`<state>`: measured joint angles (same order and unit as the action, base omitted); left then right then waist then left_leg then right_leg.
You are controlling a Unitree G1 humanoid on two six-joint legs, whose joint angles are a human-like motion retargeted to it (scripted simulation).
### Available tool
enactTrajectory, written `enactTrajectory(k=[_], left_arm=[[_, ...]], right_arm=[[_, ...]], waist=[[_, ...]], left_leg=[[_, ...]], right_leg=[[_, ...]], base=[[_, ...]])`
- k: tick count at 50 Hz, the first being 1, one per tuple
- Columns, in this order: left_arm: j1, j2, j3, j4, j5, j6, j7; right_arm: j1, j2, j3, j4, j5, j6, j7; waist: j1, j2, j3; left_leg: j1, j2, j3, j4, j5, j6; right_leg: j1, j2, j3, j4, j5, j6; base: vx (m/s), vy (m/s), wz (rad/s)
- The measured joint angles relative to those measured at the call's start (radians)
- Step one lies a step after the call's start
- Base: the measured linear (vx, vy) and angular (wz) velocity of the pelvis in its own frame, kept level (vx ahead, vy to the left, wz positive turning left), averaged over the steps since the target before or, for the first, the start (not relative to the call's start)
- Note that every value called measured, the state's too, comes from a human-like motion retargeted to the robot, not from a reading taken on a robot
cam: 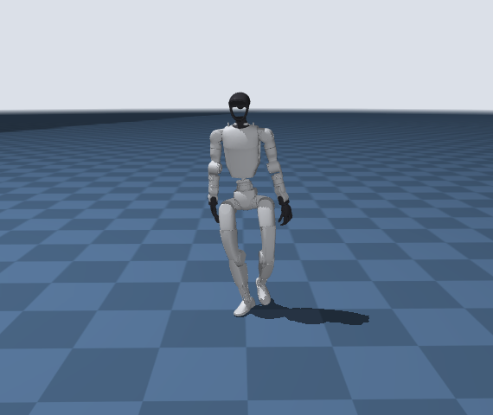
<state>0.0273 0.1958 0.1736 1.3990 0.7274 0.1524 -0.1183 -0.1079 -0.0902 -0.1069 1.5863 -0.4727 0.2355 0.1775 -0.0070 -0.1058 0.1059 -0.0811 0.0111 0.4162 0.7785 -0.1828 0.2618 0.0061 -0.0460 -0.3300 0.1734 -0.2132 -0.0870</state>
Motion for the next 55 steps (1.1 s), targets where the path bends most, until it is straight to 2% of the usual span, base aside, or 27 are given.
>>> enactTrajectory(k=[3, 6, 7, 10, 13, 15, 17, 21, 23, 25, 26, 28, 32, 36, 40, 43, 46, 50, 55], left_arm=[[0.009, 0.011, -0.013, 0.056, 0.078, 0.037, -0.021], [0.012, -0.002, -0.002, 0.102, 0.09, 0.062, -0.042], [0.012, -0.007, 0.007, 0.113, 0.083, 0.068, -0.048], [0.01, -0.025, 0.052, 0.136, 0.048, 0.08, -0.062], [0.012, -0.044, 0.077, 0.143, 0.014, 0.086, -0.073], [0.009, -0.055, 0.08, 0.139, 0.008, 0.084, -0.086], [0.002, -0.061, 0.077, 0.128, 0.015, 0.082, -0.096], [-0.021, -0.06, 0.053, 0.09, 0.017, 0.078, -0.082], [-0.042, -0.054, 0.037, 0.069, 0.013, 0.096, -0.066], [-0.071, -0.046, 0.03, 0.06, 0.0, 0.122, -0.039], [-0.089, -0.043, 0.036, 0.058, -0.014, 0.128, -0.028], [-0.127, -0.034, 0.05, 0.059, -0.045, 0.135, -0.021], [-0.21, -0.003, 0.056, 0.05, -0.107, 0.133, -0.023], [-0.267, 0.022, 0.041, -0.015, -0.13, 0.107, -0.003], [-0.297, 0.044, 0.015, -0.093, -0.148, 0.07, 0.021], [-0.303, 0.055, -0.005, -0.122, -0.153, 0.053, 0.029], [-0.288, 0.048, -0.02, -0.119, -0.139, 0.051, 0.024], [-0.232, 0.031, -0.022, -0.12, -0.102, 0.042, -0.013], [-0.126, 0.015, 0.022, -0.099, -0.092, 0.028, -0.015]], right_arm=[[-0.041, 0.012, 0.006, -0.081, -0.03, -0.01, 0.023], [-0.073, 0.018, 0.002, -0.175, -0.037, -0.032, 0.026], [-0.084, 0.018, 0.003, -0.203, -0.032, -0.041, 0.026], [-0.12, 0.02, 0.017, -0.263, -0.012, -0.064, 0.029], [-0.14, 0.02, 0.036, -0.279, -0.002, -0.069, 0.036], [-0.14, 0.018, 0.048, -0.279, -0.002, -0.063, 0.039], [-0.13, 0.018, 0.052, -0.273, -0.017, -0.061, 0.045], [-0.087, 0.024, 0.059, -0.24, -0.043, -0.067, 0.027], [-0.066, 0.025, 0.051, -0.213, -0.051, -0.065, 0.0], [-0.042, 0.022, 0.045, -0.187, -0.05, -0.06, -0.036], [-0.032, 0.02, 0.042, -0.176, -0.048, -0.054, -0.057], [-0.012, 0.017, 0.036, -0.157, -0.044, -0.038, -0.094], [0.024, 0.007, 0.005, -0.119, -0.035, -0.021, -0.12], [0.057, -0.008, -0.026, -0.085, -0.041, 0.001, -0.06], [0.082, -0.028, -0.04, -0.054, -0.067, 0.027, -0.006], [0.087, -0.037, -0.04, -0.02, -0.072, 0.035, 0.005], [0.097, -0.041, -0.045, -0.004, -0.084, 0.043, 0.015], [0.089, -0.044, -0.061, -0.01, -0.094, 0.038, 0.032], [0.02, -0.03, -0.043, -0.03, -0.067, 0.029, 0.035]], waist=[[0.026, -0.006, 0.005], [0.022, -0.008, -0.011], [0.018, -0.004, -0.016], [0.015, 0.024, -0.012], [0.014, 0.036, -0.013], [0.022, 0.023, -0.019], [0.026, 0.013, -0.032], [0.053, 0.014, -0.045], [0.054, 0.032, -0.045], [0.031, 0.067, -0.039], [0.011, 0.084, -0.036], [-0.021, 0.112, -0.032], [-0.069, 0.138, -0.027], [-0.091, 0.131, -0.03], [-0.115, 0.105, -0.036], [-0.134, 0.094, -0.029], [-0.118, 0.109, -0.043], [-0.084, 0.103, -0.043], [-0.065, 0.072, -0.012]], left_leg=[[-0.079, -0.015, 0.02, -0.017, -0.078, 0.0], [-0.159, -0.087, 0.005, -0.164, -0.123, -0.012], [-0.182, -0.111, -0.018, -0.222, -0.128, -0.033], [-0.223, -0.136, -0.115, -0.341, -0.152, -0.143], [-0.223, -0.144, -0.124, -0.406, -0.156, -0.179], [-0.216, -0.162, -0.096, -0.407, -0.161, -0.097], [-0.209, -0.162, -0.075, -0.374, -0.221, -0.036], [-0.178, -0.159, -0.089, -0.378, -0.254, 0.0], [-0.154, -0.148, -0.114, -0.401, -0.257, 0.0], [-0.117, -0.124, -0.148, -0.439, -0.251, 0.0], [-0.101, -0.113, -0.168, -0.459, -0.246, -0.001], [-0.079, -0.088, -0.19, -0.489, -0.239, -0.006], [-0.054, -0.063, -0.216, -0.534, -0.231, -0.013], [-0.04, -0.076, -0.228, -0.58, -0.229, -0.016], [-0.032, -0.106, -0.235, -0.607, -0.242, 0.0], [0.0, -0.105, -0.237, -0.625, -0.252, 0.0], [0.027, -0.076, -0.216, -0.626, -0.263, 0.0], [0.069, -0.049, -0.164, -0.572, -0.274, 0.0], [0.055, 0.027, -0.076, -0.303, -0.162, 0.0]], right_leg=[[0.036, -0.017, -0.028, -0.051, 0.015, 0.018], [0.045, -0.051, -0.094, -0.09, 0.03, 0.053], [0.048, -0.053, -0.12, -0.099, 0.03, 0.062], [0.085, -0.013, -0.155, -0.129, 0.017, 0.076], [0.137, 0.017, -0.178, -0.157, 0.004, 0.097], [0.164, 0.004, -0.181, -0.16, -0.005, 0.121], [0.18, -0.012, -0.191, -0.146, -0.012, 0.146], [0.189, -0.029, -0.216, -0.053, 0.021, 0.204], [0.166, -0.034, -0.218, 0.042, 0.115, 0.242], [0.098, -0.023, -0.154, 0.197, 0.234, 0.27], [0.031, -0.013, -0.095, 0.312, 0.237, 0.295], [-0.077, -0.008, -0.048, 0.505, 0.183, 0.321], [-0.261, -0.026, -0.067, 0.739, -0.039, 0.272], [-0.426, -0.061, -0.086, 0.776, -0.209, 0.201], [-0.568, -0.068, -0.04, 0.716, -0.303, 0.158], [-0.576, -0.041, -0.019, 0.633, -0.328, 0.139], [-0.504, -0.034, -0.1, 0.603, -0.408, 0.14], [-0.394, 0.046, -0.05, 0.47, -0.503, 0.14], [-0.246, 0.125, 0.034, 0.299, -0.554, 0.1]], base=[[0.16, 0.14, 0.2], [0.18, 0.24, 0.7], [0.1, 0.15, 0.69], [0.32, 0.07, 0.33], [0.33, 0.05, 0.15], [0.49, 0.11, 0.05], [0.4, 0.06, -0.07], [0.47, 0.06, -0.3], [0.27, 0.02, 0.0], [0.33, 0.12, 0.42], [0.31, 0.12, 0.57], [0.31, 0.07, 0.39], [0.27, 0.0, 0.28], [0.22, -0.04, 0.11], [0.28, -0.07, 0.13], [0.29, -0.14, 0.18], [0.42, -0.14, -0.24], [0.49, -0.2, -0.38], [0.39, -0.26, -0.39]])
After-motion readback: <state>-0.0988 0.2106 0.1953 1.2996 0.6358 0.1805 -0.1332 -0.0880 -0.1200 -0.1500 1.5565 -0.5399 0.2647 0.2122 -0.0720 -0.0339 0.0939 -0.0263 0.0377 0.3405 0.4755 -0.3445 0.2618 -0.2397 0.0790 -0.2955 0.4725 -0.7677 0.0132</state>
